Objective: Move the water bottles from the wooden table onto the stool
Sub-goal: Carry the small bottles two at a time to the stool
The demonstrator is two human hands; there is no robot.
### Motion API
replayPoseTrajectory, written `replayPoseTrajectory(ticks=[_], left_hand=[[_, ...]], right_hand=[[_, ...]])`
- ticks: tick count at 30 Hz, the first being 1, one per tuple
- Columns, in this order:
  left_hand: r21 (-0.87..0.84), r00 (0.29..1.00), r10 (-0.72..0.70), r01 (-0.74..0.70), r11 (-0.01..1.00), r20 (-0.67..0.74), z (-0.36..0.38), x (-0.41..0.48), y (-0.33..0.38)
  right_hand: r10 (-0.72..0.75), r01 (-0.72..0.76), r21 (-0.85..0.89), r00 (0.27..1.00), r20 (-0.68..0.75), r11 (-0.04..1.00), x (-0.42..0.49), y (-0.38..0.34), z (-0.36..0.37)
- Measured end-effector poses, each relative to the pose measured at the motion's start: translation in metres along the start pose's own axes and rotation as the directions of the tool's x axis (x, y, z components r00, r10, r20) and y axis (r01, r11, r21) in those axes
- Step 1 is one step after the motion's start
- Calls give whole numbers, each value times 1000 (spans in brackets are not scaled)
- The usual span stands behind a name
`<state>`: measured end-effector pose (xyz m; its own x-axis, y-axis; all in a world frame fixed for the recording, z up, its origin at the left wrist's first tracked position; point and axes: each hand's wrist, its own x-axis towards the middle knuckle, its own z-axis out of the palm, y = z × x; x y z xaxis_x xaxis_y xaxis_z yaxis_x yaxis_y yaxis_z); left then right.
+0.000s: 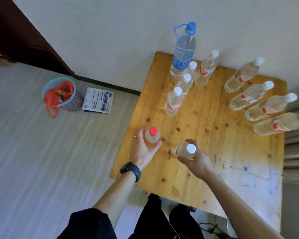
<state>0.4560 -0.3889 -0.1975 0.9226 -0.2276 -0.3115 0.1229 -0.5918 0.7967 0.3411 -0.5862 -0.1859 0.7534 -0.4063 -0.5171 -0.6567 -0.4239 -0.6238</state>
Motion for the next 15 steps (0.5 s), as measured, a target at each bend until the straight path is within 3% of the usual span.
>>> replayPoseTrajectory(ticks=[9,15], left_hand=[[40,989,122,-126,991,89,11,23,6],[38,993,61,-65,997,101,-3,36,4]], right_hand=[[138,-118,136,980,-144,984,-6,-8,17],[197,-163,217,969,-148,963,-19,-3,1]])
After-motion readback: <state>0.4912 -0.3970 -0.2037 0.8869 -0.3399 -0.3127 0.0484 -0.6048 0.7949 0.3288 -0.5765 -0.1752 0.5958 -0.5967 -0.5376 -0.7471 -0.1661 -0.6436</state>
